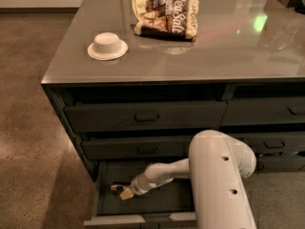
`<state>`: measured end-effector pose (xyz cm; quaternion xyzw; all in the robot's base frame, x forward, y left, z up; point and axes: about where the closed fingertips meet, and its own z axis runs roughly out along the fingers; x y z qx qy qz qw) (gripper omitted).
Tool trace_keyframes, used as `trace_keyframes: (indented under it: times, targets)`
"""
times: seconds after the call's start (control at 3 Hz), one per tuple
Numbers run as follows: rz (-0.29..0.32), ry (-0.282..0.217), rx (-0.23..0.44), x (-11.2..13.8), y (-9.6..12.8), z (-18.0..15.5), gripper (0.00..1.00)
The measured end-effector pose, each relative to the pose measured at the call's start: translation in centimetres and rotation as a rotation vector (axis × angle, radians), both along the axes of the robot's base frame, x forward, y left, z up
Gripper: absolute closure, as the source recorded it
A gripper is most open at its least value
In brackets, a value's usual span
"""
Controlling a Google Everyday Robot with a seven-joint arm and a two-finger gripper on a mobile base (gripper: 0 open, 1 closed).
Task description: Place orange can into bottom drawer
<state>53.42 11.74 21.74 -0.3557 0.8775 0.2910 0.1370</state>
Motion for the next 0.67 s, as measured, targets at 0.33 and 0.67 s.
trace_keyframes:
  times: [0.33, 0.67]
  targets:
    - [-0.005, -0.005, 0.006, 0.17, 0.13, 0.02, 0.08]
    - [-0.010, -0.009, 0.012, 0.34, 0.26, 0.07, 0.00]
